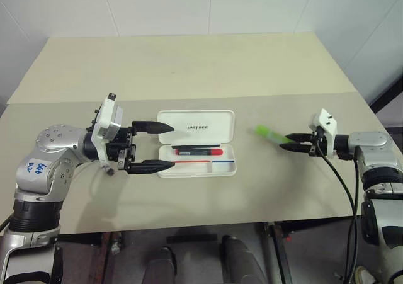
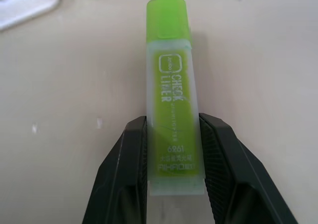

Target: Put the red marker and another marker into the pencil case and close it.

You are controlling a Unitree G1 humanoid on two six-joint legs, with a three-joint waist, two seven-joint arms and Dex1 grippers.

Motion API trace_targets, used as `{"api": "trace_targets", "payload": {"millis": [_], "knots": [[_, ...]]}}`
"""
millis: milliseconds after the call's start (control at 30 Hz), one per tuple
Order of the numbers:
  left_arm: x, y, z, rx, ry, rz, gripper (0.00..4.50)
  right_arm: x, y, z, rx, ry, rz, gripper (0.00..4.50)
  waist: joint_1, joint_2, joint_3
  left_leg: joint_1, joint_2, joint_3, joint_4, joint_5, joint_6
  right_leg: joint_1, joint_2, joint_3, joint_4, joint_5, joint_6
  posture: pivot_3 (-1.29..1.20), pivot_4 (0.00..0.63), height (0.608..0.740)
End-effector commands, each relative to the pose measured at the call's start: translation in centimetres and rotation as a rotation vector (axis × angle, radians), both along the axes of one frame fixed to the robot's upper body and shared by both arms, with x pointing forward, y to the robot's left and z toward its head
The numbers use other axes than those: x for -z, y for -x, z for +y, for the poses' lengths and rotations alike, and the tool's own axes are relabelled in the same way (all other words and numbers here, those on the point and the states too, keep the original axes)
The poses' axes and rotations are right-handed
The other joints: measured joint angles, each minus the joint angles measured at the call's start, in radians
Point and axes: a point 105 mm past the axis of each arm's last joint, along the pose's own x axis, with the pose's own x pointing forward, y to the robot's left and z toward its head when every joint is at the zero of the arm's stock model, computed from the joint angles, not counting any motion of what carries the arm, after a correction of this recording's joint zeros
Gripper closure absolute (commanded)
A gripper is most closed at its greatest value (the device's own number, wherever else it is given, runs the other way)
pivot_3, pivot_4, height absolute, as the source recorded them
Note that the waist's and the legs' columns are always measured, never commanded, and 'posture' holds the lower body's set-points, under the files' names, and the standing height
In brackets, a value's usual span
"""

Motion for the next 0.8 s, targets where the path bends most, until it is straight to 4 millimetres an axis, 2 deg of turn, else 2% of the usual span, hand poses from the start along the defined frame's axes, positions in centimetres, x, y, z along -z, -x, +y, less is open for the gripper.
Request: {"api": "trace_targets", "payload": {"millis": [33, 133, 233, 333, 433, 533, 667, 800], "knots": [[-0.5, -0.2, 1.2, -0.031, 0.003, -0.050, 0.00, -4.3, 0.0, 0.7, -0.060, -0.024, -0.163, 3.41, 0.000, 0.000, 0.000, 0.000, 0.000, 0.000, 0.000, 0.000, 0.000, 0.000, 0.000, 0.000, 0.000, 0.000, 0.000, 0.00, 0.150, 0.740], [-0.1, -0.4, 2.4, -0.064, -0.007, -0.054, 0.00, -6.2, 1.6, 1.9, -0.140, -0.040, -0.208, 3.41, 0.002, 0.000, 0.000, 0.000, 0.000, 0.000, 0.000, 0.000, 0.000, 0.000, 0.000, 0.000, 0.001, 0.000, 0.000, 0.00, 0.150, 0.740], [0.3, -0.3, 3.0, -0.078, -0.020, -0.051, 0.00, -6.9, 3.4, 3.1, -0.187, -0.048, -0.212, 3.41, 0.006, 0.000, 0.000, 0.000, 0.000, -0.001, -0.001, 0.000, 0.000, -0.001, 0.000, 0.000, 0.002, -0.001, 0.000, 0.00, 0.150, 0.740], [0.9, 0.0, 3.9, -0.104, -0.034, -0.040, 0.00, -7.6, 6.3, 6.1, -0.263, -0.100, -0.199, 3.41, 0.010, 0.000, 0.000, -0.001, 0.000, -0.001, -0.001, -0.001, 0.000, -0.001, 0.000, 0.000, 0.001, -0.002, 0.000, 0.00, 0.150, 0.740], [1.3, 0.5, 4.5, -0.116, -0.049, -0.032, 0.00, -6.6, 8.4, 10.3, -0.349, -0.137, -0.159, 3.41, 0.007, 0.000, 0.000, -0.001, 0.000, -0.001, 0.000, -0.001, 0.000, -0.001, 0.000, 0.000, 0.002, -0.002, 0.000, 0.00, 0.150, 0.740], [1.6, 0.7, 4.6, -0.115, -0.063, -0.024, 0.00, -5.4, 9.2, 12.5, -0.386, -0.150, -0.122, 3.41, 0.005, 0.000, 0.000, 0.000, 0.000, -0.001, 0.001, -0.001, 0.000, -0.001, 0.000, 0.000, 0.002, -0.002, -0.001, 0.00, 0.150, 0.740], [2.1, 1.4, 5.2, -0.114, -0.103, -0.002, 0.00, -3.2, 8.9, 15.5, -0.412, -0.153, -0.084, 3.41, 0.006, -0.001, -0.001, 0.000, 0.000, -0.001, 0.002, 0.000, 0.001, -0.001, 0.000, 0.000, 0.001, -0.007, -0.013, 0.00, 0.150, 0.740], [2.3, 1.4, 5.9, -0.141, -0.115, 0.007, 0.00, -1.9, 8.0, 17.8, -0.431, -0.127, -0.080, 3.41, 0.006, -0.001, -0.001, 0.000, 0.000, -0.001, 0.001, 0.000, 0.001, -0.001, 0.000, 0.000, 0.001, -0.007, -0.013, 0.00, 0.150, 0.740]]}}
